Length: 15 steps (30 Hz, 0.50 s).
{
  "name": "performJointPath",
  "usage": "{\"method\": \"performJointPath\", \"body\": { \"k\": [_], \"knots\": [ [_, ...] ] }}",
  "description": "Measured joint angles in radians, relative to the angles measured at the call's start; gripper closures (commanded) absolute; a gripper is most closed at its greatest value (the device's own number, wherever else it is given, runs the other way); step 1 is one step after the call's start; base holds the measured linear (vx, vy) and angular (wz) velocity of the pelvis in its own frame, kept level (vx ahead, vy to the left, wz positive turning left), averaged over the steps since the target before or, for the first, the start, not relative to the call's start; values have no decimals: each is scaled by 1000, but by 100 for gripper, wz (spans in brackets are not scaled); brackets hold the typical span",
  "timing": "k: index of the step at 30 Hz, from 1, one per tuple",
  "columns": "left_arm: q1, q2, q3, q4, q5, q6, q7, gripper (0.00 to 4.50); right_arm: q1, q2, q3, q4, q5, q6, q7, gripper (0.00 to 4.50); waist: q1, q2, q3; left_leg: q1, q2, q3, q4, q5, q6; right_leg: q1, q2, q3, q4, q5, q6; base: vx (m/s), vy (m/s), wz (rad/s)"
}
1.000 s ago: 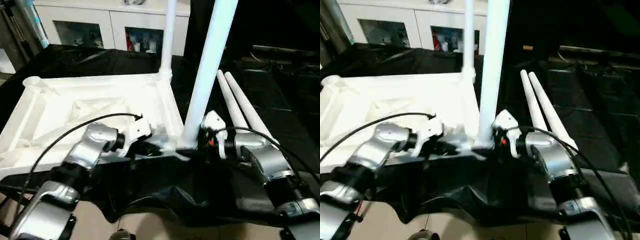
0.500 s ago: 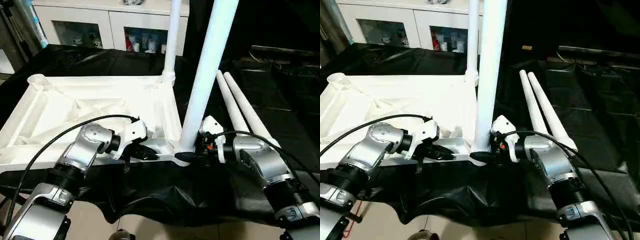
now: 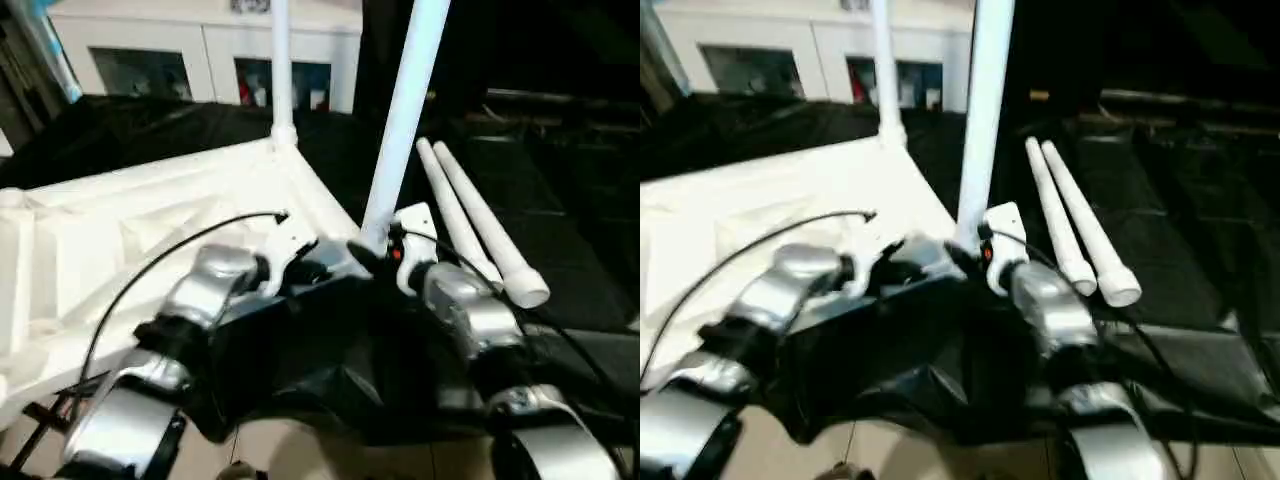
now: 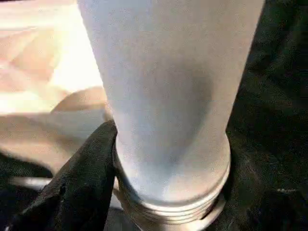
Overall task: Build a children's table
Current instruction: Rotate leg to tighten
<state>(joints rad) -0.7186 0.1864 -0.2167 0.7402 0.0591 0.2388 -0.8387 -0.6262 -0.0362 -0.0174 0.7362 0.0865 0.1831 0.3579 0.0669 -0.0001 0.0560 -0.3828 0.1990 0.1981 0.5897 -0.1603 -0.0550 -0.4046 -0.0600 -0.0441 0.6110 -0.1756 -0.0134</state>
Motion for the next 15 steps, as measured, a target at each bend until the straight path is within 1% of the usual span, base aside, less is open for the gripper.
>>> {"method": "performJointPath", "body": {
  "k": [2, 5, 6, 7, 8, 10, 11, 13, 15],
  "knots": [
    [-7, -20, 4, 10, 11, 0, 42, 450, -28, 22, -12, 49, -17, -33, -69, 172, -1, 0, 0, 0, 0, 0, 0, 0, 0, 0, -1, 0, -1, 0, 0, 0, 0, 0],
    [-8, -25, 4, 10, 14, -1, 53, 450, -34, 28, -12, 79, -24, -76, -88, 172, 0, 1, 0, 0, -1, 0, 0, 0, 0, 0, -1, 0, -1, -1, 1, 0, 0, 0],
    [-8, -25, 4, 10, 14, -1, 53, 450, -34, 28, -12, 84, -23, -85, -88, 137, 0, 1, 0, 0, -1, 0, 0, 0, 0, 0, -1, 0, -1, -1, 1, 0, 0, 0],
    [-8, -25, 3, 10, 14, -1, 53, 450, -34, 28, -12, 88, -23, -91, -88, 137, 0, 1, 0, 0, -1, 0, 0, 0, 0, 0, -1, 0, -1, -1, 1, 0, 0, 0],
    [-7, -23, 3, 8, 14, -1, 47, 450, -34, 28, -12, 89, -22, -94, -83, 103, -1, 1, 0, 0, -1, 0, 0, 0, 0, 0, -1, 0, -1, -1, 1, 0, 0, 0],
    [0, -13, 2, -4, 14, -5, 30, 450, -33, 19, -7, 89, -25, -98, -36, 100, -3, 1, 0, -1, -1, 0, 0, 0, 0, 0, -1, 0, -1, -1, 1, 0, 0, 0],
    [7, -2, 2, -14, 14, -7, 12, 450, -32, 9, 5, 89, -33, -101, 2, 90, -4, 1, 0, -1, -1, 0, 0, 0, 0, 0, -1, 0, -1, -1, 1, 0, 0, 0],
    [13, 11, 1, -23, 14, -15, -11, 450, -29, -12, 23, 83, -42, -104, 50, 90, -7, 1, 0, -1, -1, 0, -1, 0, 0, 0, 0, 0, -1, -1, 2, 0, 0, 0],
    [27, 28, -8, -45, 13, -23, -46, 450, -6, -42, 46, 53, -43, -107, 121, 90, -8, 1, 0, -1, -1, 0, -2, 0, 0, 0, 0, 0, -1, -2, 3, 0, 0, 0]
  ]
}}
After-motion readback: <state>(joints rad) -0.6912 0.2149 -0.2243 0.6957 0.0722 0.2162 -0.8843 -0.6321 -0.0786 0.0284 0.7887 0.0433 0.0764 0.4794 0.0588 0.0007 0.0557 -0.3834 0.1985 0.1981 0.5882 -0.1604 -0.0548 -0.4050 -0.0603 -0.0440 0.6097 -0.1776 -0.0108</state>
